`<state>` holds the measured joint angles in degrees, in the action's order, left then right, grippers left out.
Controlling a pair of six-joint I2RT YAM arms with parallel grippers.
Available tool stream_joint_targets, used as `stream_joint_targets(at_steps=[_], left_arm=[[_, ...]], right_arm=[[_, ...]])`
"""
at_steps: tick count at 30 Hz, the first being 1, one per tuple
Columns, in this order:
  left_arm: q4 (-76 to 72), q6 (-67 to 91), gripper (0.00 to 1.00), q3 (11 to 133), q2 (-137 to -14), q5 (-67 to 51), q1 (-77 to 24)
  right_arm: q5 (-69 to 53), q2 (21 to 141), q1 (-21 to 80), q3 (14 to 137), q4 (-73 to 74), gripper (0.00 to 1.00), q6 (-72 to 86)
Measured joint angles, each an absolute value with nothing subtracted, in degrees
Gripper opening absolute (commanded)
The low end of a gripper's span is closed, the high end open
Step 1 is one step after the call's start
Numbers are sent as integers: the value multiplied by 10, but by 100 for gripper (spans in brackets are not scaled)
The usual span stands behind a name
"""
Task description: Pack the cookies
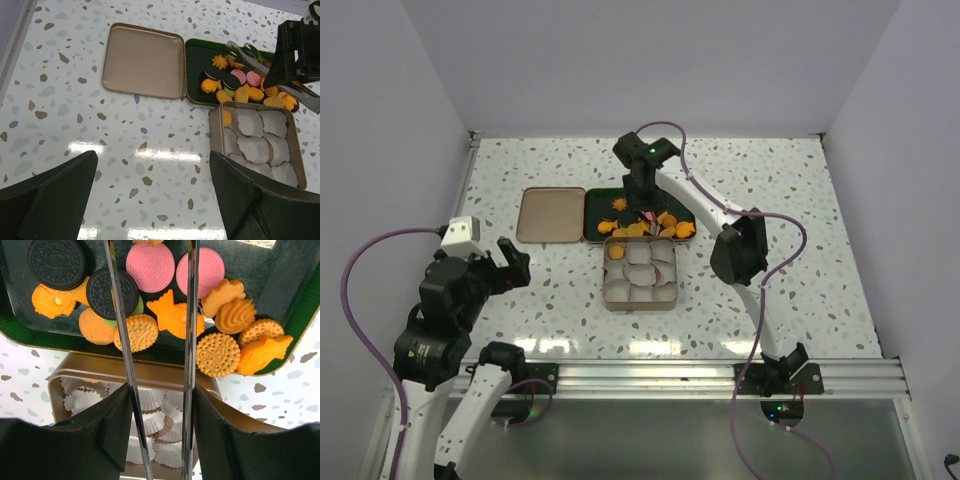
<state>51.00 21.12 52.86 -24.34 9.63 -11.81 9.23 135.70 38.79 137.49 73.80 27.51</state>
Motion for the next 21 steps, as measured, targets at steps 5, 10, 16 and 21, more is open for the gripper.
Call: stream_joint_targets(at_steps=[5, 10, 16, 21], left_arm=[[508, 204, 100, 528, -249, 91, -118], [507, 203, 100, 526, -251, 91, -121], [507, 203, 100, 526, -251, 90, -126], [507, 203, 100, 526, -251, 91, -129]], right_arm=[[79, 1375, 388, 1384, 738, 44, 285], [78, 1376, 387, 1384, 738, 42, 292], [77, 1374, 386, 1384, 739, 42, 295], [77, 1362, 384, 1387, 739, 42, 296]])
